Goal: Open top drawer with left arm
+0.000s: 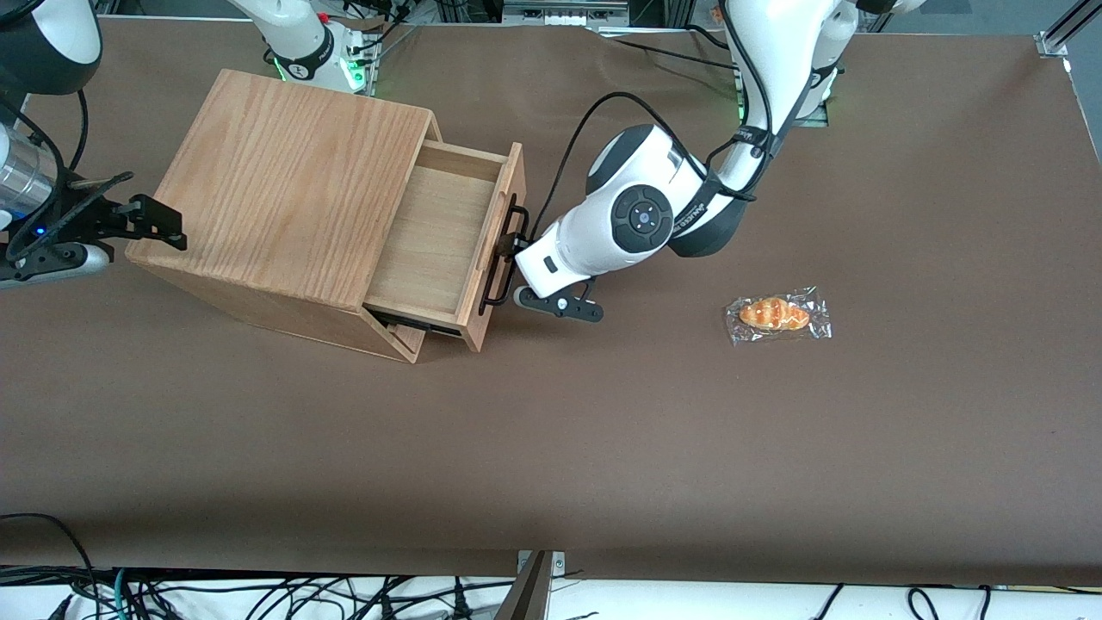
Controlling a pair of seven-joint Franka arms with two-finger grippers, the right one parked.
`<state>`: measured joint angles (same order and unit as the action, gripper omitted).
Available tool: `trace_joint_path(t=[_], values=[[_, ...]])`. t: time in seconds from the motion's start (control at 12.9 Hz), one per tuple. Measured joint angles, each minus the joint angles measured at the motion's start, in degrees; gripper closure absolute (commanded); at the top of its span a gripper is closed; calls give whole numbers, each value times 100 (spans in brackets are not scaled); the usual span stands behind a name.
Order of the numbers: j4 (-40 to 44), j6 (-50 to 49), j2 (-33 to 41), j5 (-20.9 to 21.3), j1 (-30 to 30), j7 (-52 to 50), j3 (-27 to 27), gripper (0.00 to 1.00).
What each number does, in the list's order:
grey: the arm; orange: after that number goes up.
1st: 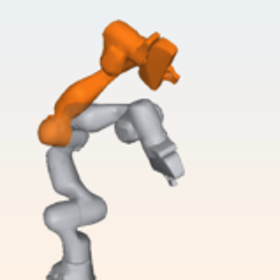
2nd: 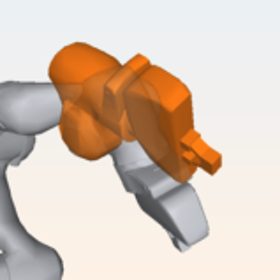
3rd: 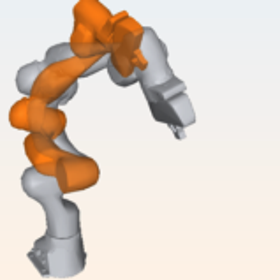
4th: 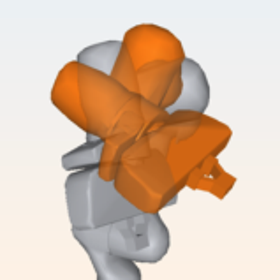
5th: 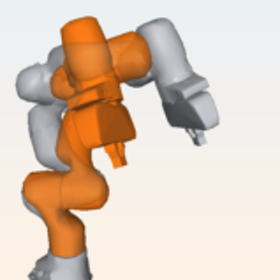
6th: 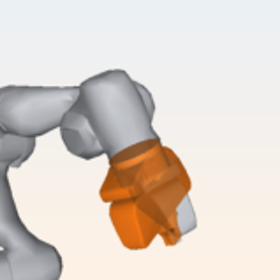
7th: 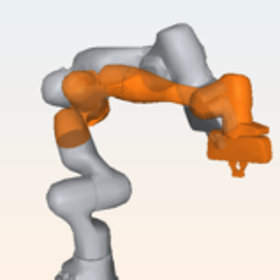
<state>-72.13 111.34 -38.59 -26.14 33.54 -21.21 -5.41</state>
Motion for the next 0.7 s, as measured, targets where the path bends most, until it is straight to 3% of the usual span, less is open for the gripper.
trace_joint_path(t=[0.46, 0.7], values=[[361, -576, 46, -338, -368, -4, 4, 0], [626, -1106, 95, -400, -952, -1, 37, 0]])
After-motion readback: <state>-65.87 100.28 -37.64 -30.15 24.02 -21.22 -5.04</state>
